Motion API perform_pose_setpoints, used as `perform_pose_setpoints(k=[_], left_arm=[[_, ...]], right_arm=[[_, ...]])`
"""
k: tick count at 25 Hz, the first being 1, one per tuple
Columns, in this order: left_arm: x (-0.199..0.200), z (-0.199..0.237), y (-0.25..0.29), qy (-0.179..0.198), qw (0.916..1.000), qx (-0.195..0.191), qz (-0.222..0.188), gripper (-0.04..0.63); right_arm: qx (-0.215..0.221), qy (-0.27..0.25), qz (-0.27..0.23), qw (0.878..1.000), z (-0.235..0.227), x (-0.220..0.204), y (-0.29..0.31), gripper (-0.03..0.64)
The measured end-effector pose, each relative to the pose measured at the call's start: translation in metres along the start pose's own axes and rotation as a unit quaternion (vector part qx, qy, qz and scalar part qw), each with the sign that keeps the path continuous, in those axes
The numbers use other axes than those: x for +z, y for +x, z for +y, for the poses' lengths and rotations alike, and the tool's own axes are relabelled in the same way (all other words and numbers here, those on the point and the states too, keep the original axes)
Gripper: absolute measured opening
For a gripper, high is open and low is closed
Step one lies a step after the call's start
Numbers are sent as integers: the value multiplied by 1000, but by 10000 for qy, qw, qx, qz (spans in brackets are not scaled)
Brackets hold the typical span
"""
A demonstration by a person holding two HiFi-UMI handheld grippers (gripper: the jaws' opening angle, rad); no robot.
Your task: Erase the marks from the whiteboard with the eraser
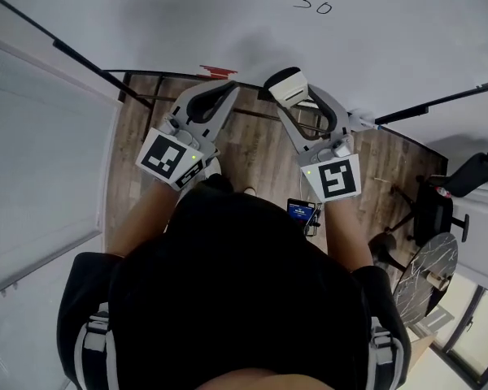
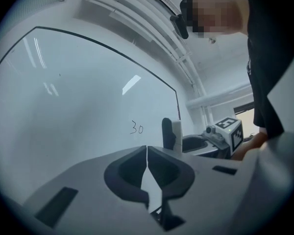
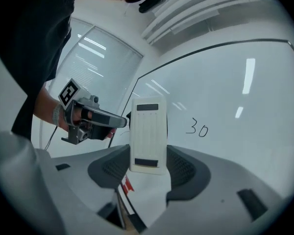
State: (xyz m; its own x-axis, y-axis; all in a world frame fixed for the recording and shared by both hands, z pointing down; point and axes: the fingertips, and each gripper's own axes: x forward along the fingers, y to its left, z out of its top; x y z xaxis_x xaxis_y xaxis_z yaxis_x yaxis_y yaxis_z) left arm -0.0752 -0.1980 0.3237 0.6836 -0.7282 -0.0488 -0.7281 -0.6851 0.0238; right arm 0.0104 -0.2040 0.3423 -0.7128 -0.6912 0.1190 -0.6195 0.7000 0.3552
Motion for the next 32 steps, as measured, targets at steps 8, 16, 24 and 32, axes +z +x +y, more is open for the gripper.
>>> perform_pose_setpoints(k=[8,16,24,32], left_arm=[[14,58,35,54,9988,-473,-108,8],[10,92,48,3,9969,-779,-75,8],[7,100,70,-74,9974,-715,-90,8],[-4,86,86,-113,9986,-508,36,8]], right_arm=[[-1222,-2151,732,9661,-63,39,61,230],[-1716,-3300,1281,9194,-96,67,104,230],[-1671,-4014,1570,8867,-115,69,132,230],[-1669,-3811,1345,8993,-131,58,111,230]])
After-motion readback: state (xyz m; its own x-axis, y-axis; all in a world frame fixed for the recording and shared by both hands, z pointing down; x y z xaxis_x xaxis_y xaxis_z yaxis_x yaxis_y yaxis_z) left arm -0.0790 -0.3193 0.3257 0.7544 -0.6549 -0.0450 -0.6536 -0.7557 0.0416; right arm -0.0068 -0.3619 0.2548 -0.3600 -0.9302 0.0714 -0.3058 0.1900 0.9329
